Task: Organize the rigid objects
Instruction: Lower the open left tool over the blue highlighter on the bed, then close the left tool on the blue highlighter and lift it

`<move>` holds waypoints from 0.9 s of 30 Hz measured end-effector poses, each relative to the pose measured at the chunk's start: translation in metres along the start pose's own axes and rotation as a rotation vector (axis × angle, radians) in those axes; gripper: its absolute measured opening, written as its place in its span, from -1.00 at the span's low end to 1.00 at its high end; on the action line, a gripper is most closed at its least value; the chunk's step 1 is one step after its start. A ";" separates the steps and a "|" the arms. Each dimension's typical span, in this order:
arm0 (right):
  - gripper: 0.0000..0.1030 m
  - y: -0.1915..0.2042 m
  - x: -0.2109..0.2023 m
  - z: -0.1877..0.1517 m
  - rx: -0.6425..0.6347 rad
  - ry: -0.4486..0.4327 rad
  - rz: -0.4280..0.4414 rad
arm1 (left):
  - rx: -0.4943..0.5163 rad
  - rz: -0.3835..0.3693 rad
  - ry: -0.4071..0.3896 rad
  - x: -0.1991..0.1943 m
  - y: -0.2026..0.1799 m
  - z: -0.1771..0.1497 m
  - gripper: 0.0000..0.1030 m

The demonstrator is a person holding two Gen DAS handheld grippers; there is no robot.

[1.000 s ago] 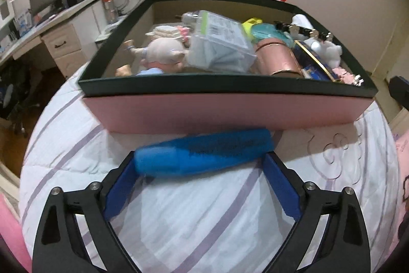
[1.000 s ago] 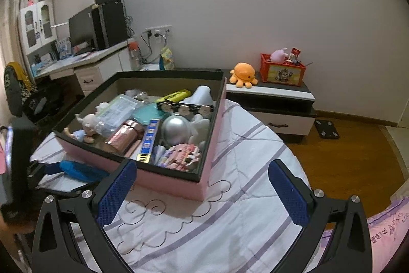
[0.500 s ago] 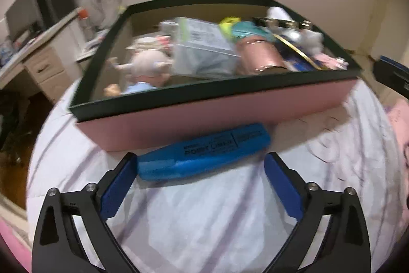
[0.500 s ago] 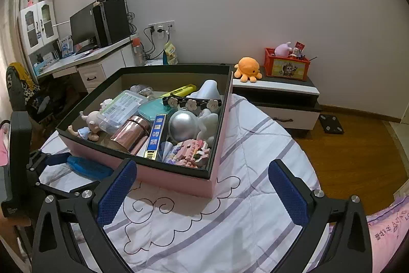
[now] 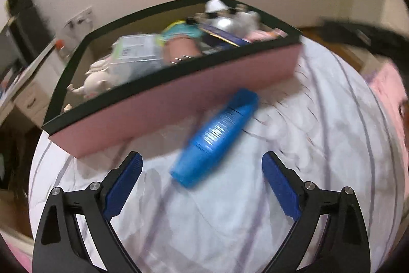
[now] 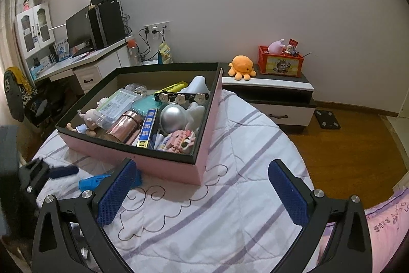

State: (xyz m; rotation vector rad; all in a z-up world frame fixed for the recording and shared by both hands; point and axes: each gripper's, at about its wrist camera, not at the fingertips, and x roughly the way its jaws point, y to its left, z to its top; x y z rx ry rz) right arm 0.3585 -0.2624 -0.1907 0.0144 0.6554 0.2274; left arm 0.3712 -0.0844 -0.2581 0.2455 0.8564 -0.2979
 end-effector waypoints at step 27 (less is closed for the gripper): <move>1.00 -0.020 -0.004 -0.056 0.100 0.095 -0.035 | 0.028 -0.043 0.018 0.009 -0.041 0.012 -0.29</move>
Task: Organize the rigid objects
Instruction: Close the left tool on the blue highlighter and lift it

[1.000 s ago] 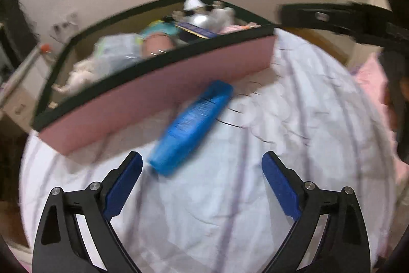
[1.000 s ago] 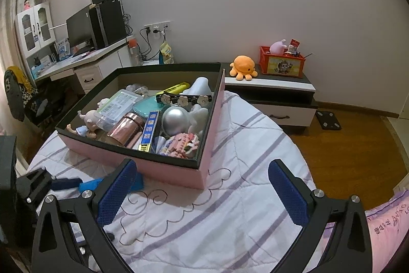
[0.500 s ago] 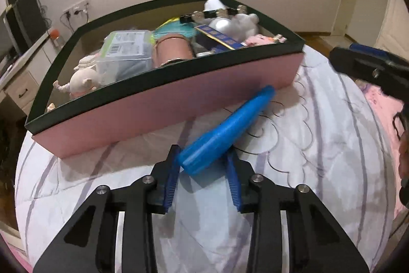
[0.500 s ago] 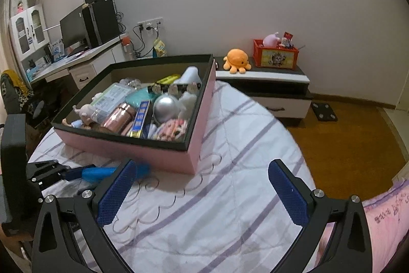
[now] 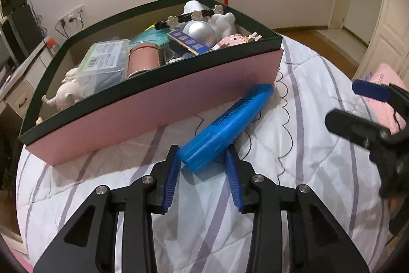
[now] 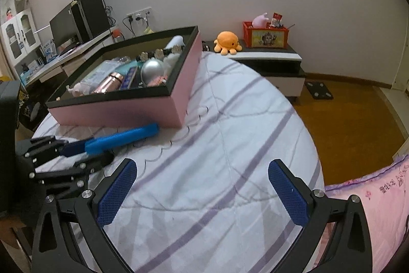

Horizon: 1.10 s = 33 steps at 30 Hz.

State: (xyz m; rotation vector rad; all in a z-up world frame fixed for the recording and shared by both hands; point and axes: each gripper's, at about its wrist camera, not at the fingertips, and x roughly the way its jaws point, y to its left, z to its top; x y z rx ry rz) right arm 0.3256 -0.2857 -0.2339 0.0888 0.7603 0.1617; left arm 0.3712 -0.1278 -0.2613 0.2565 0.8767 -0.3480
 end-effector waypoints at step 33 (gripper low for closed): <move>1.00 -0.011 -0.008 -0.009 0.011 0.022 -0.008 | 0.017 -0.048 -0.071 -0.027 -0.022 -0.003 -0.50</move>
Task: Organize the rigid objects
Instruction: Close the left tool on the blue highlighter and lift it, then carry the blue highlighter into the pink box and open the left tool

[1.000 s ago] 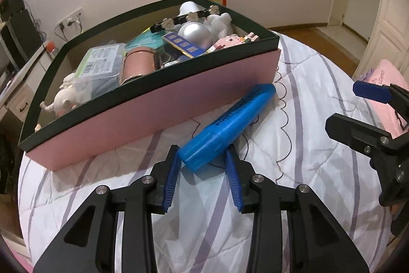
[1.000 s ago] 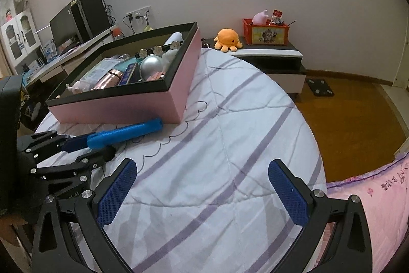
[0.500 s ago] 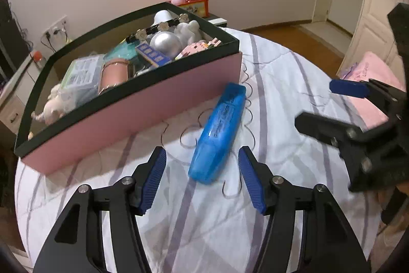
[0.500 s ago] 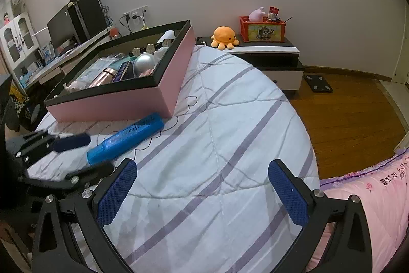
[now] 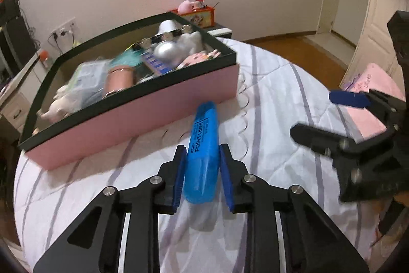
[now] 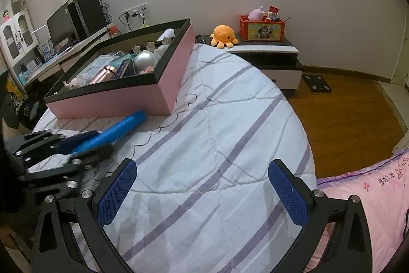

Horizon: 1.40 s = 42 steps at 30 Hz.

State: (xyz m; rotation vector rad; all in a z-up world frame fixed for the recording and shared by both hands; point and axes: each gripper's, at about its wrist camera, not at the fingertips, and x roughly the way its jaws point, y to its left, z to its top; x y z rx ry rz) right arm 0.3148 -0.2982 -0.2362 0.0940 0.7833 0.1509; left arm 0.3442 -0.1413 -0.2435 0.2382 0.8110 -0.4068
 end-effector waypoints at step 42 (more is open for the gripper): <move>-0.54 0.053 0.077 0.115 -0.093 0.097 0.004 | -0.217 0.185 -0.097 -0.075 0.142 -0.044 -0.65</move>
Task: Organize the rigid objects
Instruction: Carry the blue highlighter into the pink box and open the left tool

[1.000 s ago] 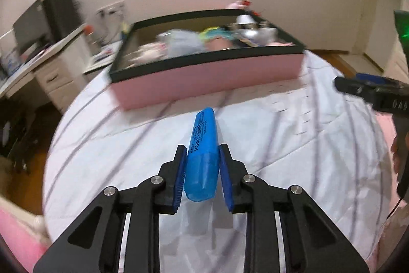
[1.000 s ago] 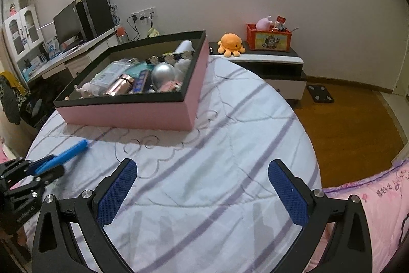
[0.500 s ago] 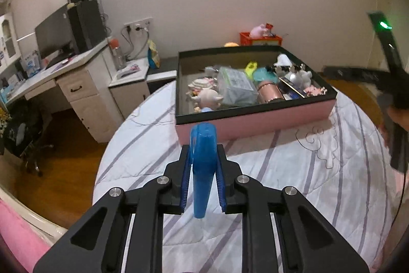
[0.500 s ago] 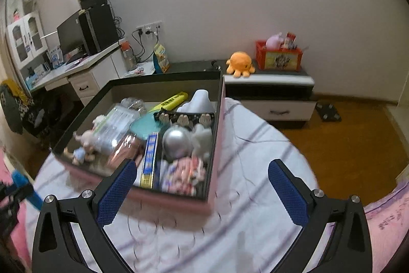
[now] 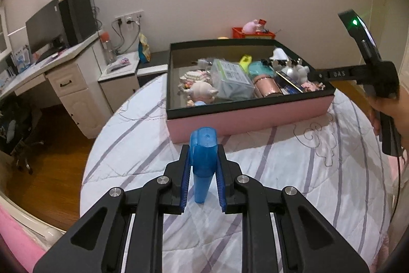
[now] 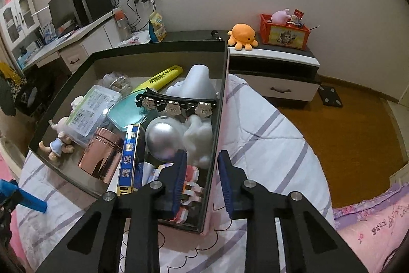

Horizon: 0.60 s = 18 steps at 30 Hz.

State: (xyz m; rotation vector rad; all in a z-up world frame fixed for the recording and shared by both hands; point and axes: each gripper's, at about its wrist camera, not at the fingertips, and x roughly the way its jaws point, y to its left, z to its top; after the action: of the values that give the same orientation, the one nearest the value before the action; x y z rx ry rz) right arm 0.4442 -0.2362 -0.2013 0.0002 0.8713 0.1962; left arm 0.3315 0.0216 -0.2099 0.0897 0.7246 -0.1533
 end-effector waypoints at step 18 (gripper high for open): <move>-0.80 -0.003 -0.003 0.001 -0.003 0.017 -0.015 | -0.007 -0.050 -0.086 -0.022 0.002 0.045 -0.65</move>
State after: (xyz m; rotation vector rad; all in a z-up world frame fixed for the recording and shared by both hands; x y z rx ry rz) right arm 0.4432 -0.2394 -0.1990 -0.0112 0.8879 0.1843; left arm 0.3446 0.0196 -0.1617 0.0576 0.6415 -0.2007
